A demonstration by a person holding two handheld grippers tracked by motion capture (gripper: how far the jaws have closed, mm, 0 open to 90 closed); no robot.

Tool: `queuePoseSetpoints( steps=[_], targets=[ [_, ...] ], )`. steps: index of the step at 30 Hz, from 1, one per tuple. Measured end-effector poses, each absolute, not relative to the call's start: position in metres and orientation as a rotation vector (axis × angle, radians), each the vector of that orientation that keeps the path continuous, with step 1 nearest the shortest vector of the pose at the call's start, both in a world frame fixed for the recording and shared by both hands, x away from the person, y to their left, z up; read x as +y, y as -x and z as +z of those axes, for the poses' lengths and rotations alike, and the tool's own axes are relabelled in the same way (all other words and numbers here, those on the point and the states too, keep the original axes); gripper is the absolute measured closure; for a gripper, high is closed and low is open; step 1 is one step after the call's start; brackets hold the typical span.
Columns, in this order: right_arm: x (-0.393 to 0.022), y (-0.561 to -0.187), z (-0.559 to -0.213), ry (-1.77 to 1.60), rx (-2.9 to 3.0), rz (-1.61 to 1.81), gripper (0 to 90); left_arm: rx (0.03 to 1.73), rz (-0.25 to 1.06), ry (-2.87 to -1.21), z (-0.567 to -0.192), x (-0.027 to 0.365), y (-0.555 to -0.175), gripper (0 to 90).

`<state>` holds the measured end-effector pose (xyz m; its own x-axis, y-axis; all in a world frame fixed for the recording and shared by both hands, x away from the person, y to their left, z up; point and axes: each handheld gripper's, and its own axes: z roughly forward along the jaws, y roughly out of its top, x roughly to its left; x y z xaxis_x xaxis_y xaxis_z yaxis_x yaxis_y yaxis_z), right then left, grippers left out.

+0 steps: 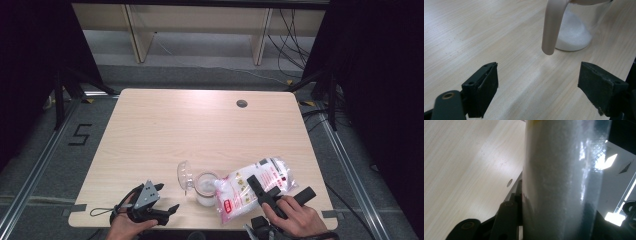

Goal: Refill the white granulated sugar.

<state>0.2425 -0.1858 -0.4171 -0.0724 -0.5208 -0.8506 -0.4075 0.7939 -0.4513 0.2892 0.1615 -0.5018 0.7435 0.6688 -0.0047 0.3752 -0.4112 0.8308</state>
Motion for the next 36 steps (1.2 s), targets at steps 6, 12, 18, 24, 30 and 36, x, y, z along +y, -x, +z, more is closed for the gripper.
queuePoseSetpoints(
  steps=[6, 12, 18, 24, 30, 36],
  targets=[
    [-0.1860, -0.2425, -0.4168, 0.733, 1.694, -0.108, 68.9, 0.787, 0.414, -2.046, -0.5017, 0.1614, -0.2891, 16.2],
    [-0.1860, -0.2425, -0.4160, 0.734, 1.696, -0.106, 68.9, 0.787, 0.416, -2.041, -0.5020, 0.1612, -0.2891, 16.2],
    [-0.1860, -0.2426, -0.4164, 0.732, 1.696, -0.104, 69.0, 0.788, 0.419, -2.037, -0.5021, 0.1611, -0.2891, 16.2],
    [-0.1859, -0.2425, -0.4160, 0.734, 1.696, -0.106, 69.0, 0.787, 0.417, -2.043, -0.5019, 0.1613, -0.2891, 16.2],
    [-0.1861, -0.2427, -0.4162, 0.733, 1.696, -0.106, 69.0, 0.787, 0.414, -2.046, -0.5016, 0.1614, -0.2891, 16.2],
    [-0.1861, -0.2426, -0.4160, 0.734, 1.696, -0.109, 69.1, 0.786, 0.418, -2.038, -0.5022, 0.1610, -0.2890, 16.2]
  ],
)
